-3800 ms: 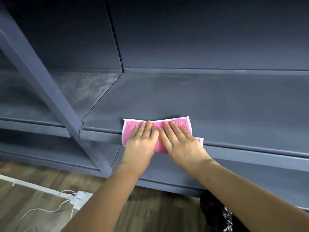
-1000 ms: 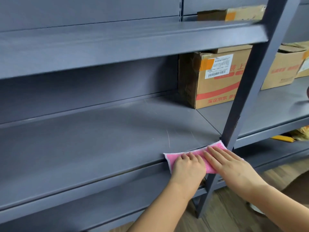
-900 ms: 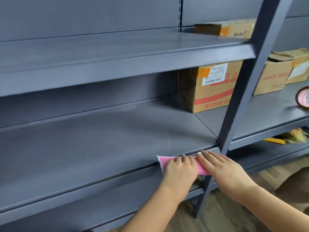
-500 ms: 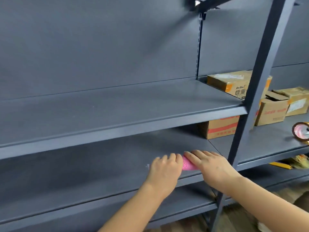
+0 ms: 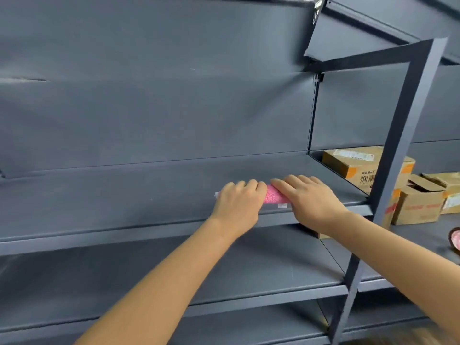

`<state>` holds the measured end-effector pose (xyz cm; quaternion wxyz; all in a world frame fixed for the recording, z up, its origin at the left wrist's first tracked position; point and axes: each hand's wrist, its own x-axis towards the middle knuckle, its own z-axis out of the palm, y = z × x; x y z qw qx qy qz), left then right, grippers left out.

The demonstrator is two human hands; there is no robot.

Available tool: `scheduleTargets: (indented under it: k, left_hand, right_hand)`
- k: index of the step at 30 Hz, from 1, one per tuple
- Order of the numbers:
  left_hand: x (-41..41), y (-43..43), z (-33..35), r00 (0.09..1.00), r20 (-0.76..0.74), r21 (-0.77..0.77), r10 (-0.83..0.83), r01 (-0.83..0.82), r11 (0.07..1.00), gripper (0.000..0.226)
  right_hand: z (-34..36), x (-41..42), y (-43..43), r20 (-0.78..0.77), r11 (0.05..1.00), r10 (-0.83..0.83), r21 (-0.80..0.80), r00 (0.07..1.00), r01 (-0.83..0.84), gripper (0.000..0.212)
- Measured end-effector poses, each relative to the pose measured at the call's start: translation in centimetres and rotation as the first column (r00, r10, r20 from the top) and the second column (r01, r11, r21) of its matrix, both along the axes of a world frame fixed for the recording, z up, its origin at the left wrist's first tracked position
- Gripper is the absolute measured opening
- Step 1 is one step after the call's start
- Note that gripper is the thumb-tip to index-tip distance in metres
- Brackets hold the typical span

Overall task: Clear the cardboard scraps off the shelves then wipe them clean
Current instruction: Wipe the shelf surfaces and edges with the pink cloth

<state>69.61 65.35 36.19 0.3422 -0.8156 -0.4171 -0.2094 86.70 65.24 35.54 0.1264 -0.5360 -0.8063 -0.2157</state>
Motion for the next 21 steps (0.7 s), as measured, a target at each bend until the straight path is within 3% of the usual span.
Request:
scheduleTargets:
  k: [5,7,10,12,14,17,21]
  left_hand:
    - [1.8,5.7,0.2,0.996,0.085,-0.069,0.031,-0.025,0.997,0.045]
    - [2.1,7.5,0.3,0.982,0.166,-0.131,0.094,-0.072,0.989,0.049]
    - [2.3,9.1,-0.2,0.97,0.129,-0.48,0.207,-0.121,0.869,0.06]
    - [2.4,9.5,-0.9,0.964,0.129,-0.615,0.233,-0.106,0.782,0.062]
    - [2.5,9.8,-1.8,0.963,0.147,-0.716,0.227,-0.054,0.695,0.051]
    - [2.9,10.2,-3.5,0.966,0.105,-0.785,0.236,-0.065,0.616,0.044]
    - [3.4,11.1,-5.9,0.967,-0.027,-0.799,0.252,-0.172,0.575,0.053]
  right_hand:
    - [0.9,1.3,4.7,-0.074,0.997,0.01,0.071,0.997,-0.005,0.05]
    - [1.0,1.7,6.7,-0.086,0.996,-0.087,-0.036,0.992,0.085,0.053]
    - [0.8,2.2,9.0,-0.141,0.936,-0.203,-0.319,0.969,0.15,0.067]
    - [0.1,2.6,9.8,-0.226,0.881,-0.195,-0.468,0.954,0.07,0.065]
    - [-1.2,2.9,10.3,-0.27,0.848,-0.155,-0.53,0.95,-0.012,0.055]
    - [-2.9,2.7,10.3,-0.27,0.826,-0.132,-0.562,0.954,-0.046,0.046]
    - [-4.8,2.1,10.4,-0.173,0.809,-0.117,-0.587,0.978,-0.007,0.051]
